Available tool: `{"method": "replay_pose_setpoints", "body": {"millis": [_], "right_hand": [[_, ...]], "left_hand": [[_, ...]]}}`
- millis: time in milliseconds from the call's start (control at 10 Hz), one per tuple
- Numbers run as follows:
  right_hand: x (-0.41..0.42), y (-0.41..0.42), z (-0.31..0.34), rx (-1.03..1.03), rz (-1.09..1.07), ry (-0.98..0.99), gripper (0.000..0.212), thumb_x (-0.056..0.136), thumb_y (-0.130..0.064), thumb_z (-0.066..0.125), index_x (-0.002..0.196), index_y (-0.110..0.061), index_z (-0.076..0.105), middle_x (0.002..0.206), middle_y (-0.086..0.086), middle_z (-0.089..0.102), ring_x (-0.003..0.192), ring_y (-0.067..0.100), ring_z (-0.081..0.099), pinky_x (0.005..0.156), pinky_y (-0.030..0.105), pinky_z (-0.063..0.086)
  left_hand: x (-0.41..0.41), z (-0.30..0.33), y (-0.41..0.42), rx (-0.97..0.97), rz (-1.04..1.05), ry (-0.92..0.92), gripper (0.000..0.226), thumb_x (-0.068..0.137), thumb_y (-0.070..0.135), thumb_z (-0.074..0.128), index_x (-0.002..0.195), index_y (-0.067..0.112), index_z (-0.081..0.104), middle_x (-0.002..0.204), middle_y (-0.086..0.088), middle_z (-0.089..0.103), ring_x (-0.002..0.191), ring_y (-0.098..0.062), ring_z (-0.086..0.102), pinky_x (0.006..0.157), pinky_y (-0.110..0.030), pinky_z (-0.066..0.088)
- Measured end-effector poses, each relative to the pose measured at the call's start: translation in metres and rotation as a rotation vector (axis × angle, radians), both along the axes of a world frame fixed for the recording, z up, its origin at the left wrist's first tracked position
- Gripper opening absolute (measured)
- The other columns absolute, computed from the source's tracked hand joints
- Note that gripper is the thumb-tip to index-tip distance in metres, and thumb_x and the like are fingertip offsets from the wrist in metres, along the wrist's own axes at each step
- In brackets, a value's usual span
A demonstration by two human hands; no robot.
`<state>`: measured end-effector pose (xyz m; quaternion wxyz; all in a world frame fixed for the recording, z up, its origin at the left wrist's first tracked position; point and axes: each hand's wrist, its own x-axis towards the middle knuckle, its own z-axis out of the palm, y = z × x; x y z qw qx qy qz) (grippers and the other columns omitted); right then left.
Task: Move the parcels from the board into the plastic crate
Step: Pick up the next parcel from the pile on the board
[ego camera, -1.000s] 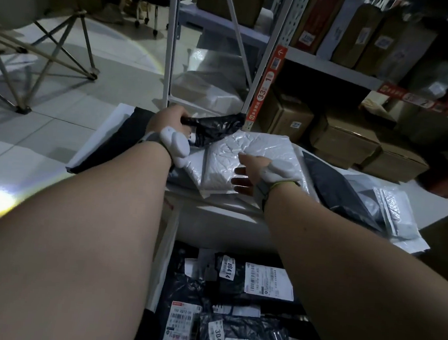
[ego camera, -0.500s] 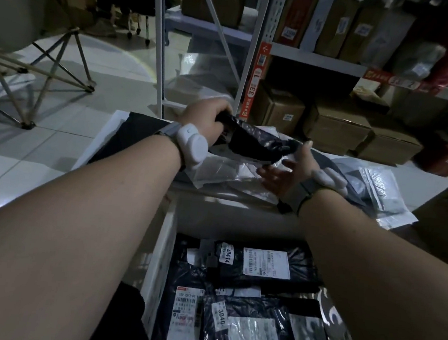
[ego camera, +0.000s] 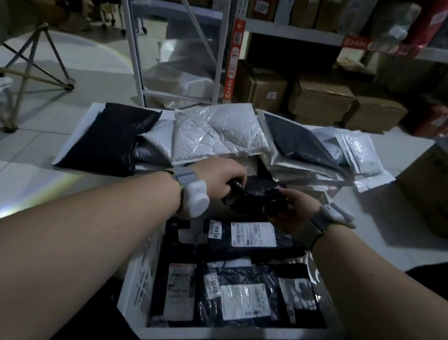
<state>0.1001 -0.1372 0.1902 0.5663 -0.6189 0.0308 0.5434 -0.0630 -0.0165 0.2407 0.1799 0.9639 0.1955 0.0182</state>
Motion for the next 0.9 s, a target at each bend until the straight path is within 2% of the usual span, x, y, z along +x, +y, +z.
{"method": "replay_pose_setpoints", "body": {"millis": [100,200,300,400,500,600,800,900], "right_hand": [[0.003,-0.012,-0.011,-0.020,-0.006,-0.001,0.021,0.096,-0.015,0.047,0.078,-0.005,0.051,0.059,0.010,0.060,0.055,0.023,0.061,0.043,0.026,0.053],[0.004,-0.023,-0.022,-0.066,-0.007,-0.059,0.019,0.096,-0.004,0.043,0.078,-0.001,0.050,0.075,0.014,0.054,0.059,0.026,0.059,0.033,0.025,0.049],[0.008,-0.028,-0.031,-0.093,-0.036,-0.106,0.021,0.092,0.005,0.040,0.075,-0.003,0.050,0.074,0.013,0.051,0.063,0.024,0.053,0.036,0.023,0.048],[0.019,-0.028,-0.037,-0.099,0.062,-0.229,0.026,0.091,0.006,0.043,0.075,-0.014,0.045,0.080,0.005,0.048,0.068,0.016,0.053,0.053,0.027,0.051],[0.024,-0.029,-0.041,-0.090,0.116,-0.282,0.030,0.092,0.006,0.042,0.075,-0.019,0.042,0.082,0.002,0.045,0.070,0.015,0.053,0.058,0.027,0.050],[0.025,-0.030,-0.045,-0.067,0.093,-0.264,0.031,0.094,0.005,0.039,0.075,-0.020,0.040,0.082,0.001,0.044,0.070,0.015,0.051,0.059,0.028,0.049],[0.021,-0.026,-0.050,-0.057,0.077,-0.254,0.034,0.095,0.006,0.038,0.074,-0.021,0.039,0.079,0.002,0.043,0.068,0.016,0.050,0.063,0.031,0.052],[0.022,-0.023,-0.053,-0.079,0.020,-0.202,0.034,0.092,0.010,0.039,0.068,-0.014,0.040,0.071,0.007,0.044,0.063,0.019,0.046,0.055,0.031,0.050]], "left_hand": [[0.002,-0.012,-0.010,-0.009,-0.026,0.035,0.035,0.078,-0.005,0.051,0.106,0.009,0.066,0.113,-0.006,0.062,0.107,-0.023,0.055,0.089,-0.030,0.042],[0.003,-0.024,-0.016,-0.002,-0.027,0.063,0.035,0.076,-0.005,0.053,0.105,0.009,0.067,0.113,-0.007,0.061,0.107,-0.023,0.055,0.089,-0.030,0.042],[0.001,-0.036,-0.022,-0.005,-0.046,0.097,0.032,0.075,-0.007,0.053,0.101,0.007,0.066,0.113,-0.008,0.060,0.106,-0.023,0.054,0.087,-0.028,0.040],[-0.004,-0.049,-0.025,0.011,-0.049,0.179,0.023,0.076,-0.002,0.057,0.095,0.008,0.064,0.112,-0.006,0.056,0.104,-0.023,0.053,0.081,-0.027,0.039],[-0.009,-0.062,-0.024,0.033,-0.013,0.348,0.031,0.079,0.026,0.072,0.105,0.014,0.060,0.118,-0.003,0.049,0.104,-0.022,0.052,0.086,-0.031,0.046],[-0.014,-0.067,-0.026,-0.036,0.098,0.400,0.047,0.080,0.045,0.068,0.117,0.019,0.055,0.122,-0.001,0.046,0.104,-0.021,0.053,0.088,-0.033,0.047],[-0.014,-0.064,-0.033,-0.069,0.274,0.286,0.042,0.086,0.051,0.057,0.114,0.019,0.054,0.120,-0.001,0.048,0.101,-0.020,0.054,0.085,-0.030,0.045],[-0.009,-0.058,-0.035,-0.017,0.374,0.250,0.034,0.085,0.044,0.061,0.107,0.020,0.053,0.117,-0.002,0.048,0.100,-0.022,0.054,0.086,-0.035,0.048]]}}
